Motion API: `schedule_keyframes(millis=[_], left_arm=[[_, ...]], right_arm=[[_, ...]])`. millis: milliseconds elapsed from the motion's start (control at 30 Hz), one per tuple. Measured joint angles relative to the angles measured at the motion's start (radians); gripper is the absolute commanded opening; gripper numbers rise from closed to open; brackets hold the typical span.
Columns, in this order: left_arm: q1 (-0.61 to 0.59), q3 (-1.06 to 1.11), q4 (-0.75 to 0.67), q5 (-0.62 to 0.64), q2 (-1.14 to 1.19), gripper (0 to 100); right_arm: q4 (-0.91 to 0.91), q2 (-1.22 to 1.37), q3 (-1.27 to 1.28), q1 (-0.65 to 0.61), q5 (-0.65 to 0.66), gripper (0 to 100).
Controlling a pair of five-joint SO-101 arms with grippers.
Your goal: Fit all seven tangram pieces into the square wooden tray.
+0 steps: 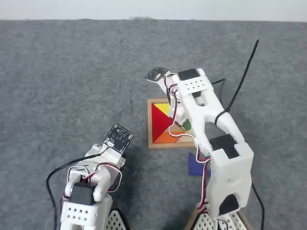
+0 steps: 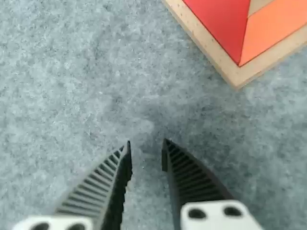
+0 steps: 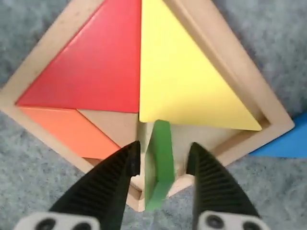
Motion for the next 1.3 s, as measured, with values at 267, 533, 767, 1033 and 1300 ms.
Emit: schedule_keyframes(millis=[267, 533, 767, 1033, 1300], left_arm=[[0.0, 0.0, 0.0, 0.0, 0.0, 10], [0.0, 0.0, 0.0, 0.0, 0.0, 10], [0.0, 0.0, 0.0, 0.0, 0.0, 10], [0.0, 0.0, 0.0, 0.0, 0.0, 10], [0.0, 0.0, 0.0, 0.0, 0.0, 10]], right_arm=[[0.005, 0.0, -0.02, 0.031, 0.002, 17.7], [0.032, 0.0, -0.17, 0.078, 0.028, 17.7], [0.057, 0.0, -0.207, 0.106, -0.018, 0.2], [-0.04, -0.071, -0.044, 0.247, -0.097, 0.8], [-0.221, -0.087, 0.207, 0.199, -0.095, 1.1]])
